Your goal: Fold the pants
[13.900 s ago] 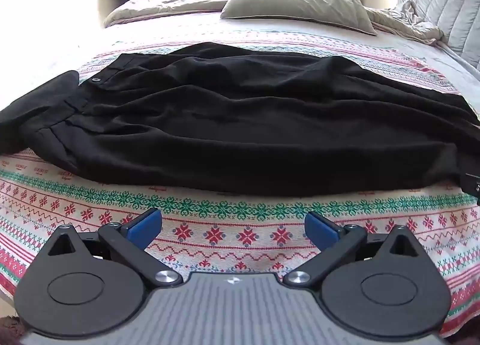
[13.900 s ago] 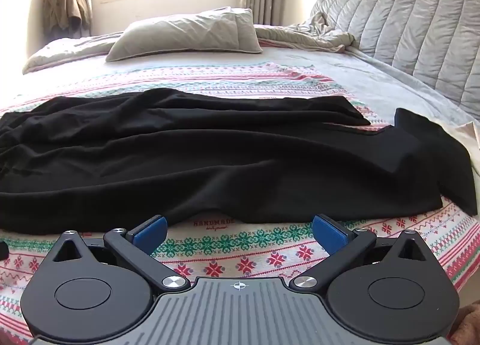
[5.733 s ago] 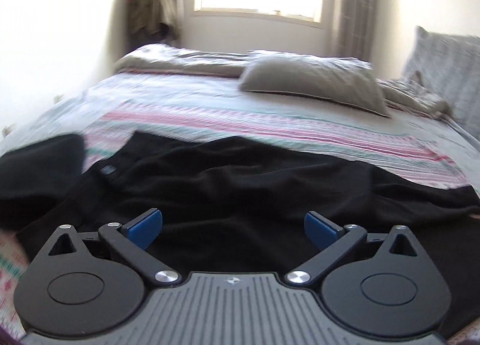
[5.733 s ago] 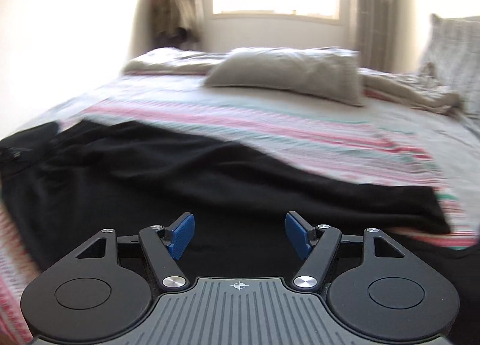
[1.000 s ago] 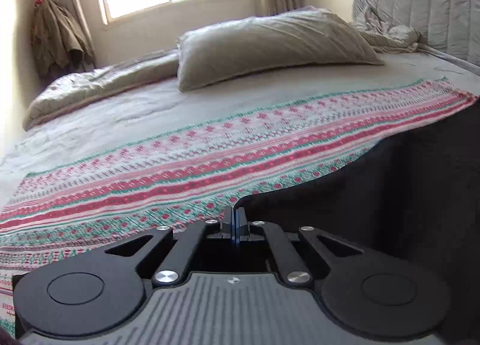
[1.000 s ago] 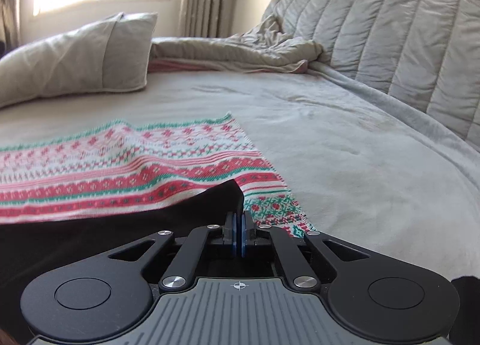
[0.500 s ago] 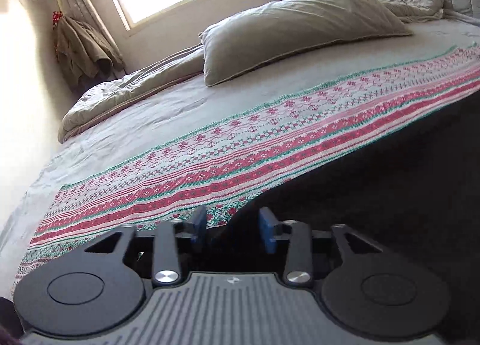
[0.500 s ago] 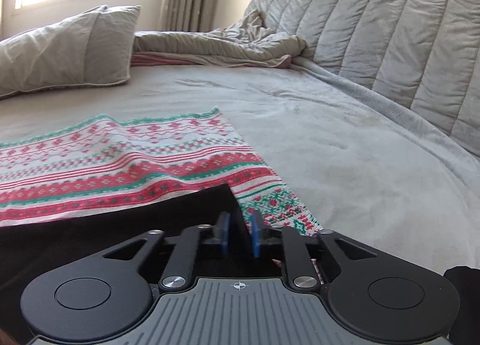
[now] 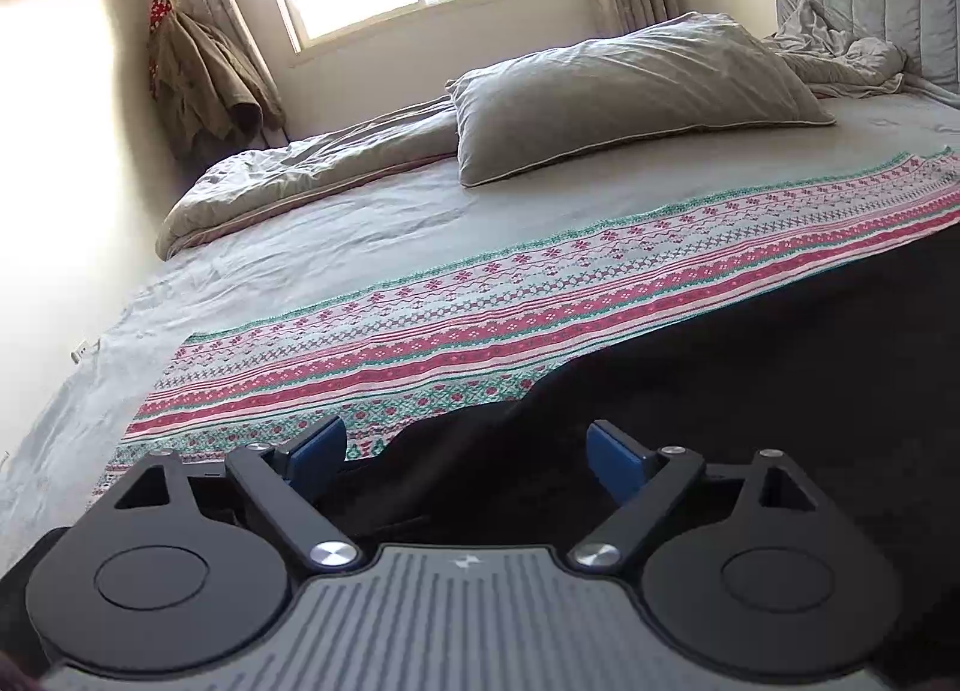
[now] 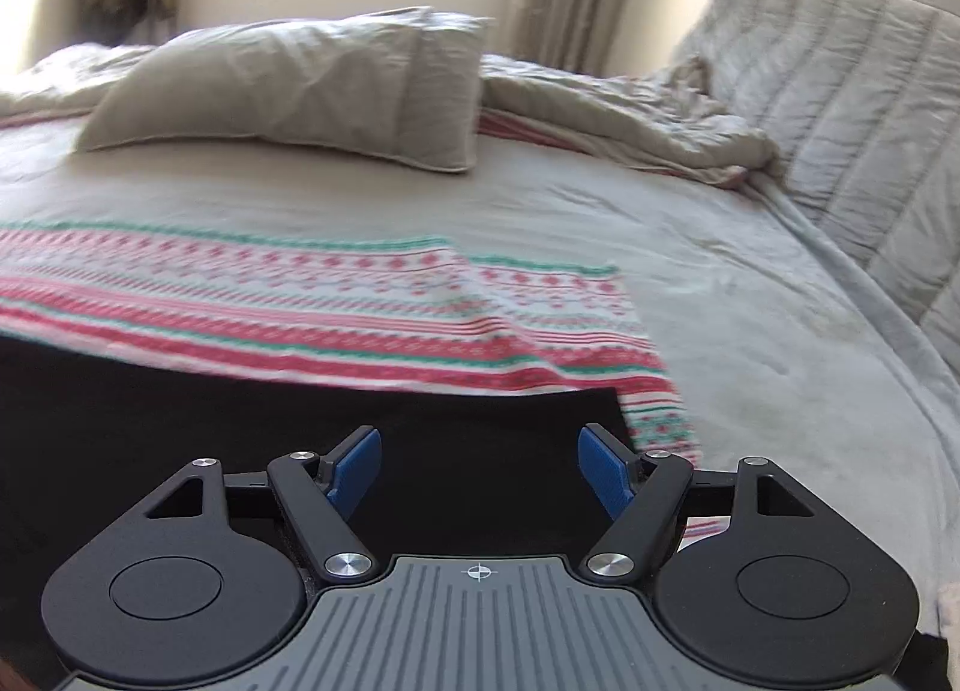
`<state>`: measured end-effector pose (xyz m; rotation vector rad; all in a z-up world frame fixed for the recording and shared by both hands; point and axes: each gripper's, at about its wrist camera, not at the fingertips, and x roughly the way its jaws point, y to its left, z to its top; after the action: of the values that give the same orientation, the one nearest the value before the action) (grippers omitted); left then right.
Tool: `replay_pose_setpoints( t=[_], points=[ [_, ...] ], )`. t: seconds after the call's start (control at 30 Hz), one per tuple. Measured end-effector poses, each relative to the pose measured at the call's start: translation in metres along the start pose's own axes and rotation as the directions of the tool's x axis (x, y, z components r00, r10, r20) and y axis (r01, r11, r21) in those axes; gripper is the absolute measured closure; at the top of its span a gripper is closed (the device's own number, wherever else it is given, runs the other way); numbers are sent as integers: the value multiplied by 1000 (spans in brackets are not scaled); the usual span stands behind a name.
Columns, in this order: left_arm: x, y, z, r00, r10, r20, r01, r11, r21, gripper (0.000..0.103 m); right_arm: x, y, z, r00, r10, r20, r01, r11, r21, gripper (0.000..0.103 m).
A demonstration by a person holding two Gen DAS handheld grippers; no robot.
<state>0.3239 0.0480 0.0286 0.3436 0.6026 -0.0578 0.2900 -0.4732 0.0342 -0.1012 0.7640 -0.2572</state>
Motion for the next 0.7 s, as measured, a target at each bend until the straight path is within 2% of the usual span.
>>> replay_pose_setpoints(
  t=[0.07,0.13,0.2,0.3,0.4,0.57,0.7],
  points=[
    [-2,12,1,1000,-14,-15,14,1000,20,6,-4,23,5,999,46,-13,-47,997,-67,29],
    [-3,24,2,999,-46,-26,47,998,34,0,-8,49,11,995,98,-28,-101,984,-145,26],
    [0,35,3,996,-79,-37,82,995,65,0,-11,77,18,989,142,-29,-145,967,-211,24],
    [8,49,2,994,-92,-62,99,987,128,0,-12,119,28,972,231,-38,-233,938,-255,24],
    [24,63,1,991,-100,-93,113,982,149,0,-7,161,36,950,306,-63,-311,903,-297,22],
    [60,72,-2,983,-113,-144,135,979,150,0,8,230,47,924,370,-96,-377,844,-382,21],
    [78,59,-2,969,-201,-143,224,960,166,5,29,268,54,917,377,-130,-396,819,-415,21]
  ],
)
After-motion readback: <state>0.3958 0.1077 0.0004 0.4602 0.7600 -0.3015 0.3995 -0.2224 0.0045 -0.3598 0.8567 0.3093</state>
